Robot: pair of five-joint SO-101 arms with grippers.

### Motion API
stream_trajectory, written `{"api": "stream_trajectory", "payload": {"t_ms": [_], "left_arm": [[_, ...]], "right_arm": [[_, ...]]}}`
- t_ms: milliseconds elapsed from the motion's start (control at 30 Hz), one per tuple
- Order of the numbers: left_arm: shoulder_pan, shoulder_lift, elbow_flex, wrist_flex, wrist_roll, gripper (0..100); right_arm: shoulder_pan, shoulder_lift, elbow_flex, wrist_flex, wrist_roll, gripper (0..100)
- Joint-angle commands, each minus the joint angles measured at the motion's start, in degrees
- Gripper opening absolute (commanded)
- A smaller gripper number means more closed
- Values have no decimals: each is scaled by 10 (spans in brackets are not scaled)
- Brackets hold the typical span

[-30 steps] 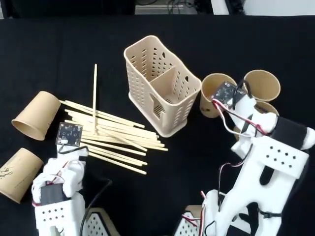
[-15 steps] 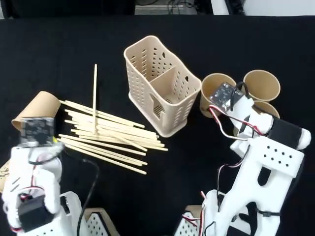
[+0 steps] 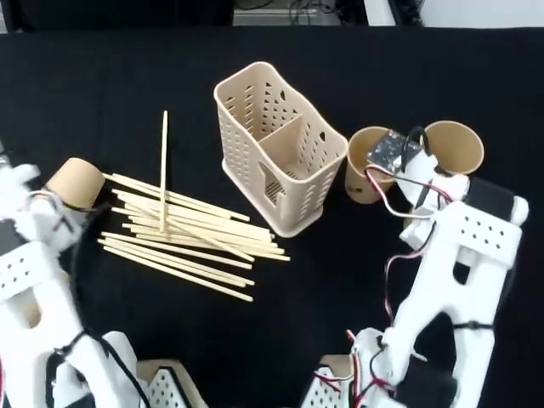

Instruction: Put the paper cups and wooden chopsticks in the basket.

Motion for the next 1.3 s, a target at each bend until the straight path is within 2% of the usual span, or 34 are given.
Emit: {"api": "stream_trajectory", "payload": {"t_ms": [0, 133, 233, 400, 600, 700, 800, 933, 1000, 1133, 1200, 1267], "left_arm": [[-66, 7, -29, -43, 4, 252], [-69, 40, 23, -144, 11, 255], [-62, 67, 63, -230, 66, 258], [-41, 90, 128, -360, 105, 258], [-22, 65, 237, -542, 226, 258], [-11, 42, 276, -604, 234, 253], [-11, 17, 302, -629, 229, 214], [-21, -25, 312, -629, 163, 16], [-20, -48, 319, -629, 169, 62], [-19, -98, 310, -618, 165, 31], [-11, -126, 276, -567, 142, 27], [11, -150, 223, -483, 98, 27]], "right_arm": [[-6, 22, -7, -23, 5, 229], [-6, 41, -24, -25, 5, 229], [-5, 42, -30, -21, 5, 229], [-3, 42, -29, -21, 5, 229], [-5, 42, -29, -20, 5, 229], [-4, 42, -29, -20, 5, 229], [-4, 42, -29, -20, 5, 229], [-7, 42, -29, -21, 5, 229], [-7, 42, -29, -23, 5, 229], [-7, 45, -29, -21, 8, 232], [-7, 45, -29, -21, 8, 232], [-7, 44, -29, -20, 8, 232]]}}
